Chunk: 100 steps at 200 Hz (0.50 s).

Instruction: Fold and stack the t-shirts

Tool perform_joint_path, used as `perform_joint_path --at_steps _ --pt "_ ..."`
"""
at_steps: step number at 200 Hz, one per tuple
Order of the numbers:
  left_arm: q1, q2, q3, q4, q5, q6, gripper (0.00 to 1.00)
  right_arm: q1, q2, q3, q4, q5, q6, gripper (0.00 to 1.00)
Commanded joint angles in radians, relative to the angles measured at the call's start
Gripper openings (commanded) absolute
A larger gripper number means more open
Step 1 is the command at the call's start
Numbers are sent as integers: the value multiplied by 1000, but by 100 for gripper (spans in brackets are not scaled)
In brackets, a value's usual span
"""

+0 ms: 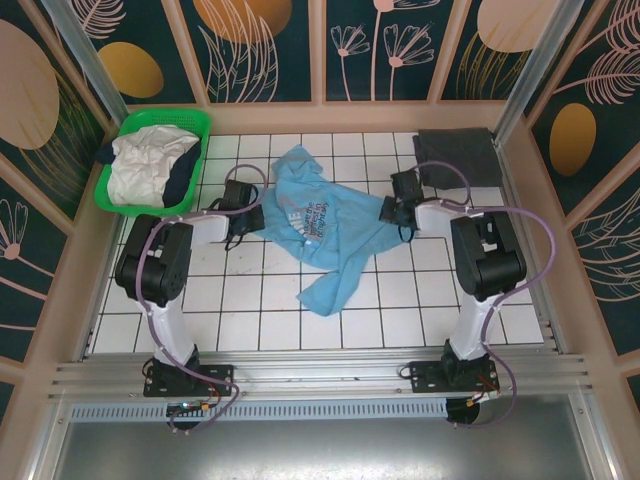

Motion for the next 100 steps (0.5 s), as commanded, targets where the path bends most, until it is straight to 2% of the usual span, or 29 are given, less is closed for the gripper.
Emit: perform_joint_path --at_steps 1,21,29,33,43,47,53,57,66,77,88,100 --pt "9 -124 -106 -38 26 -35 0 -69 49 207 -68 45 -95 0" --pt "8 -243 -189 -16 80 -75 0 -84 71 333 -147 95 -121 0" --pt "7 -281 -228 17 128 -105 3 -68 45 339 -177 122 -123 13" --pt "7 -298 -246 34 153 -119 4 -63 36 333 -179 129 -125 16" --pt "7 -331 -285 73 205 -146 10 -16 -40 272 -168 176 -133 38" --pt "7 -341 -296 82 218 -154 17 7 -71 240 -162 196 -134 43" --pt "7 -349 -302 89 239 -161 33 43 -120 184 -148 221 -140 48" --pt "7 -355 -305 90 245 -163 38 71 -155 143 -135 230 -142 49" --pt "7 -363 -303 92 245 -160 42 129 -229 54 -118 231 -131 53" --pt "7 -354 -279 75 216 -144 51 204 -316 -61 -98 223 -82 56" --pt "7 -322 -233 38 167 -120 54 308 -392 -177 -68 183 -42 56" --pt "8 -266 -174 -2 137 -94 54 414 -442 -261 -66 197 25 57"
